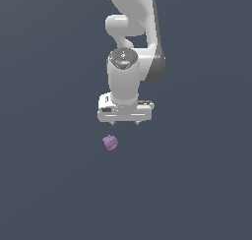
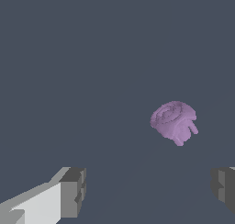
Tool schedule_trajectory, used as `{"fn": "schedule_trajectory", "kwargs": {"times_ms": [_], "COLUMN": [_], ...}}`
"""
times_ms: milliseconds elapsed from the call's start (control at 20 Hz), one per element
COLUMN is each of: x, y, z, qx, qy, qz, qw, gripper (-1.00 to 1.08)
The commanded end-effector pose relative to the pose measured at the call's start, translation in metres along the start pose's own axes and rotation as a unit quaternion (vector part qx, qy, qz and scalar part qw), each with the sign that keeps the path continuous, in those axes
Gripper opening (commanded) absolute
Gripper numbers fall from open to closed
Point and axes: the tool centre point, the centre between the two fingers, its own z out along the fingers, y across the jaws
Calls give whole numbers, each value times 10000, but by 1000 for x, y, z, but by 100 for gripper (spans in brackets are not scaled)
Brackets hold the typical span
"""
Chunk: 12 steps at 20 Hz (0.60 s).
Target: Pick up the object and move it to a goal position.
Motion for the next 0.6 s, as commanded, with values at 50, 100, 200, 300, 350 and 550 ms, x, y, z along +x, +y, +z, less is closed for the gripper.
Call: {"fn": "schedule_trajectory", "kwargs": {"times_ms": [50, 100, 200, 300, 350, 550], "x": [1, 2, 3, 4, 4, 7], "y": [4, 6, 9, 13, 16, 26], "z": [4, 6, 9, 13, 15, 25], "qx": [-9, -12, -18, -25, -28, -42], "qy": [0, 0, 2, 2, 3, 5], "qz": [-180, -247, -398, -572, -668, -1109], "qw": [9998, 9997, 9992, 9984, 9978, 9938], "gripper": [100, 100, 100, 100, 100, 100]}}
